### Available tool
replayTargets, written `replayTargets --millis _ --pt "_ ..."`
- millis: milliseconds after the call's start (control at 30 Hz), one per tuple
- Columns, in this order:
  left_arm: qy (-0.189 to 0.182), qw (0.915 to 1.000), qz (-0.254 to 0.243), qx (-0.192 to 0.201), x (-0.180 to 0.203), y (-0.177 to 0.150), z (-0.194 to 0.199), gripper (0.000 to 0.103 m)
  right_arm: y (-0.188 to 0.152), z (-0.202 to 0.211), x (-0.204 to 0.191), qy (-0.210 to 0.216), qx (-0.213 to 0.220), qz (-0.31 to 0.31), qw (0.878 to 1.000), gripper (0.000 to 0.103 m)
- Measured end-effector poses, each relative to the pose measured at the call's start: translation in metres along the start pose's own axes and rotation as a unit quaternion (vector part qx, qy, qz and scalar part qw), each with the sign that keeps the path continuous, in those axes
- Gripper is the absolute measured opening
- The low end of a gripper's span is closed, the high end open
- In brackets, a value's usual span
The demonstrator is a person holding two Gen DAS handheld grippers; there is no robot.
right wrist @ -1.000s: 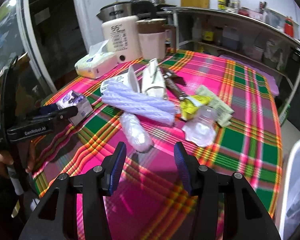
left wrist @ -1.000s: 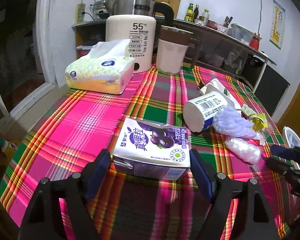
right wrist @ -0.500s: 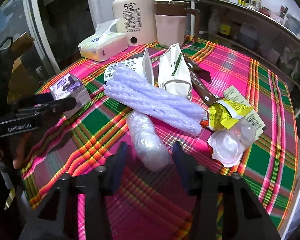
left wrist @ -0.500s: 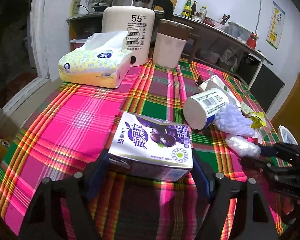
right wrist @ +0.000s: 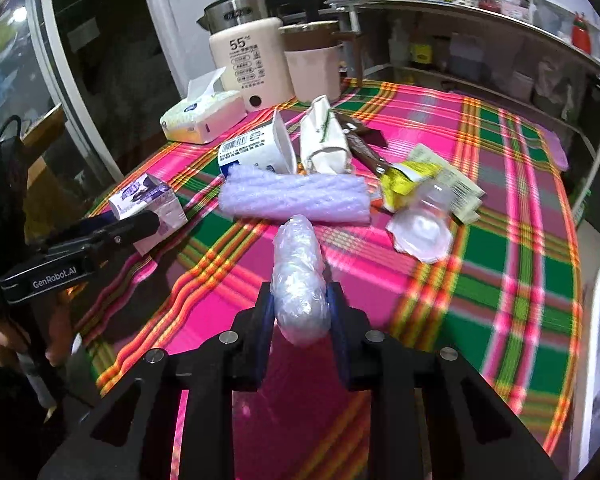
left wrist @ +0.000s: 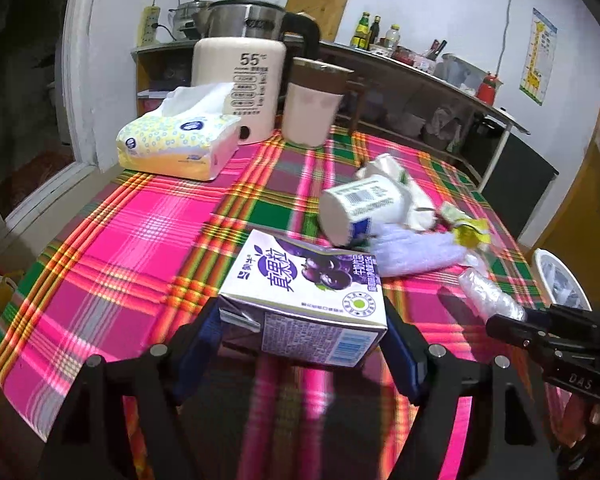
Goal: Collect trash
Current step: 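Grasp the purple juice carton with the left tool while the right grasps the foam sleeve, then carry both items over the bin and open both tools to drop them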
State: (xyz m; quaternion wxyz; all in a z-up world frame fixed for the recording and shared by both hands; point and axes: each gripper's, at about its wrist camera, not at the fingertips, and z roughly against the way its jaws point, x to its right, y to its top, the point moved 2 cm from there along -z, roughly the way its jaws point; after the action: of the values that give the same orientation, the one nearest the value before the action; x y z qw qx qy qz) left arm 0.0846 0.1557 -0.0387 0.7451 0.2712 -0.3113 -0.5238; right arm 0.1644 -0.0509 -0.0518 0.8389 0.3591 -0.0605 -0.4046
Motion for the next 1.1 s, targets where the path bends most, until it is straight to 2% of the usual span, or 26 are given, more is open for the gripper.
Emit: replayTargets --millis 467,867,1100 --pt "-0.072 0.9957 -0.058 0.015 0.084 -0.003 0.033 0.077 -0.039 0.088 0.036 -0.052 0.054 -0.058 0.995 0.027" --pt "-0.126 0.9858 -0.111 0.010 0.158 -0.007 0.036 0.077 -0.062 0.137 0.079 -0.098 0.087 -0.105 0.986 0.027" --pt "-0.158 0.9768 -0.144 0.012 0.201 -0.007 0.035 0.077 -0.077 0.159 0.111 -0.132 0.096 -0.141 0.977 0.027"
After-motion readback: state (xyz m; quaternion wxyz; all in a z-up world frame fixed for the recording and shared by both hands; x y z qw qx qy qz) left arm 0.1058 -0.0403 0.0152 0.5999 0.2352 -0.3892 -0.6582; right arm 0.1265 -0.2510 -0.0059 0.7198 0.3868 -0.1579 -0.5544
